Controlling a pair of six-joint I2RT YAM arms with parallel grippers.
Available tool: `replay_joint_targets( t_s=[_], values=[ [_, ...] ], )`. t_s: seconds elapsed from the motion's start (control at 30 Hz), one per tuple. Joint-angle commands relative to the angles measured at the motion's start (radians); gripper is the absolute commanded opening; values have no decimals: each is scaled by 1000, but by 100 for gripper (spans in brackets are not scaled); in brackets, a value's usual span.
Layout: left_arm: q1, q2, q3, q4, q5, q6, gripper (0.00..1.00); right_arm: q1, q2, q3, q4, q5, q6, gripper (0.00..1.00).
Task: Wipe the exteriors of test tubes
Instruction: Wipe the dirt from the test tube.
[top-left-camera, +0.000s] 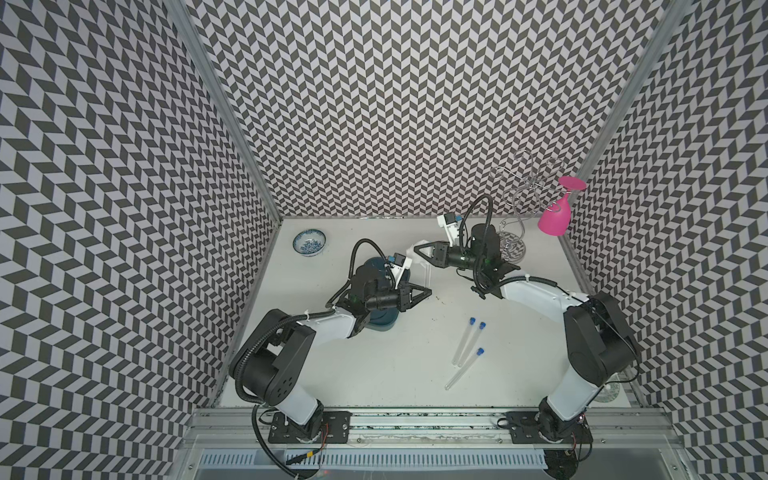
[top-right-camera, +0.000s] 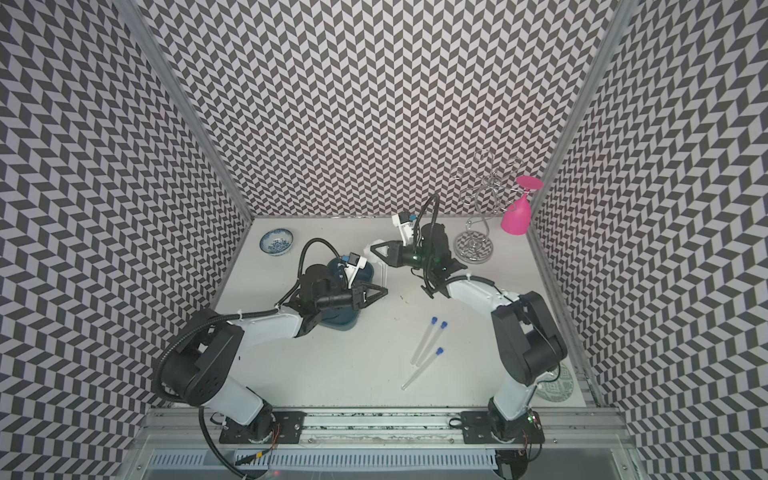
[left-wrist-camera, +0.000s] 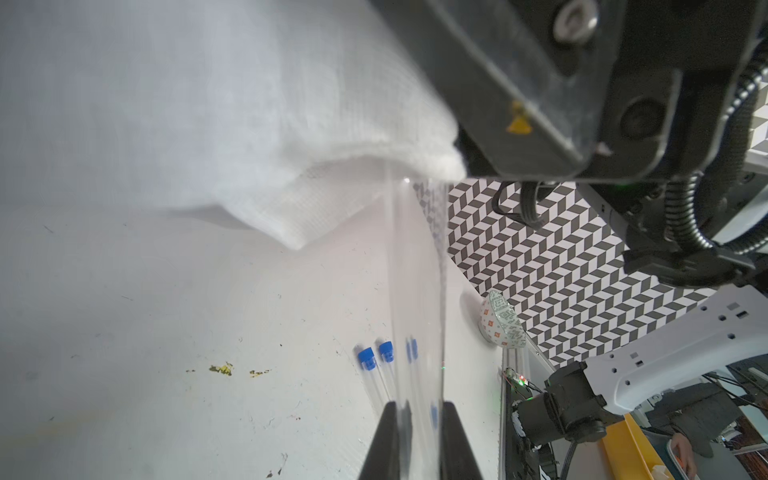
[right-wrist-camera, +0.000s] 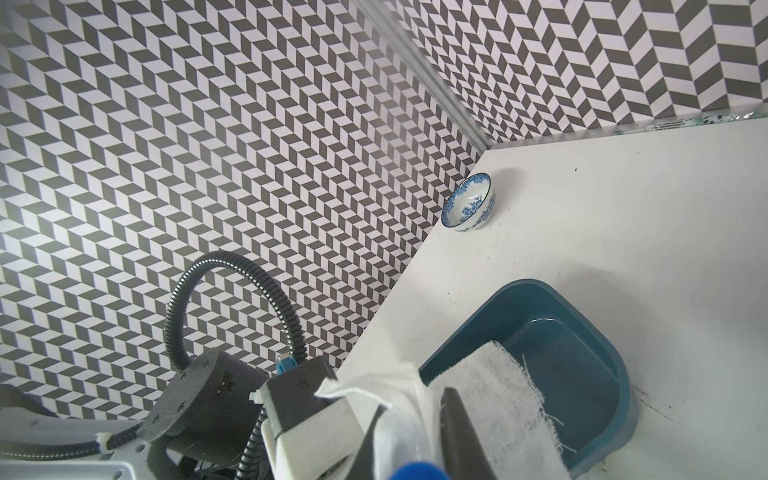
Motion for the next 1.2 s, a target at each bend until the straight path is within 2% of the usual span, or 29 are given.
replay_joint_targets(
  t_s=[0.0,0.3,0.5,0.77,1.03,1.17],
  values=[
    [-12,-29,-8,13,52,7,11,-13,2,-28,62,3,-16,18],
    [-11,-3,3,44,55,-16,11,73,-127,-336,156,69,40,18],
    [-11,1,6,46,58,-17,11,115,-146,-429,220,93,97,18],
    [-11,-3,3,38,59,-11,11,125,-147,-422,206,112,90,20],
    [-10,-18,-9,34,59,-9,11,88,-107,-259,99,108,12,17],
    [-6,-29,-14,36,52,-13,11,89,-93,-254,116,88,25,16]
  ],
)
